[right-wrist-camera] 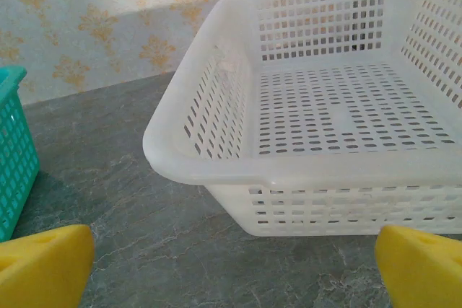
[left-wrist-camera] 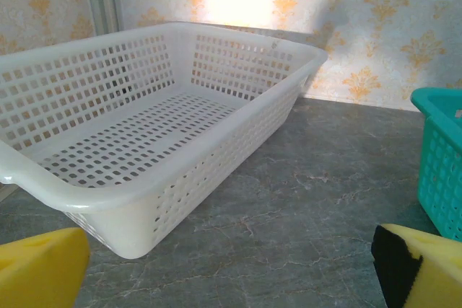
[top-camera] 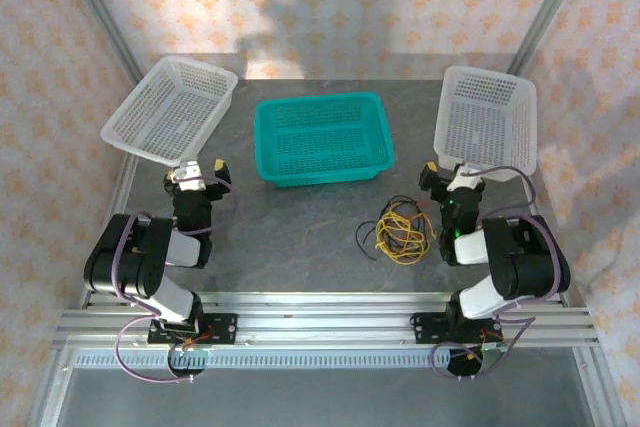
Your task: Untangle the cables
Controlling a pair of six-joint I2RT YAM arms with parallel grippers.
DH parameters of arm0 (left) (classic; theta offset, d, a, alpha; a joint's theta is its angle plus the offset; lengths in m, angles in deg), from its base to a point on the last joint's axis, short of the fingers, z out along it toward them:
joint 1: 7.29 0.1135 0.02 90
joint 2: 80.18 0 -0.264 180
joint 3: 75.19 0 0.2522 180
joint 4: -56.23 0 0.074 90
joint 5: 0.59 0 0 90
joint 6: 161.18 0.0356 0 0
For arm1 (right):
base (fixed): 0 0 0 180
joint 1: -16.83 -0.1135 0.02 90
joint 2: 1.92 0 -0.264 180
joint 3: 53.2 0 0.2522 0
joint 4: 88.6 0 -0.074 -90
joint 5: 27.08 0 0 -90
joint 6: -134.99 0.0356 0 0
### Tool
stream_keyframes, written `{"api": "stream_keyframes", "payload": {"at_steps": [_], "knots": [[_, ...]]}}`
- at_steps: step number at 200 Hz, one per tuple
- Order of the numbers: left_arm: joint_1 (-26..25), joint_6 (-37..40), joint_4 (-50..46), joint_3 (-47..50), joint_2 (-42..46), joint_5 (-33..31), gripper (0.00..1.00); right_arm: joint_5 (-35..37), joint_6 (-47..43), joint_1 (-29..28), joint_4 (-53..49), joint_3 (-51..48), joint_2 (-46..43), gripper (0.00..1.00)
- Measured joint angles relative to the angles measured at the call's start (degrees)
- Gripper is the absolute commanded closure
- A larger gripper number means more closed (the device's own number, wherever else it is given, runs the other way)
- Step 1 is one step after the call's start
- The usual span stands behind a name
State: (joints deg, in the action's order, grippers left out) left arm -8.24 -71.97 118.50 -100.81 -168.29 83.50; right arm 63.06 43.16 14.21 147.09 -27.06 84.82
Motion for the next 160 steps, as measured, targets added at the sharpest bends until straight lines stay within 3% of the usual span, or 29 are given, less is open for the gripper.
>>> {"api": "stream_keyframes", "payload": {"at_steps": [160], "knots": [[0.0, 0.0, 0.0, 0.0, 0.0, 0.9, 0.00, 0.0, 0.0, 0.0, 0.0, 0.0, 0.0, 0.00]]}}
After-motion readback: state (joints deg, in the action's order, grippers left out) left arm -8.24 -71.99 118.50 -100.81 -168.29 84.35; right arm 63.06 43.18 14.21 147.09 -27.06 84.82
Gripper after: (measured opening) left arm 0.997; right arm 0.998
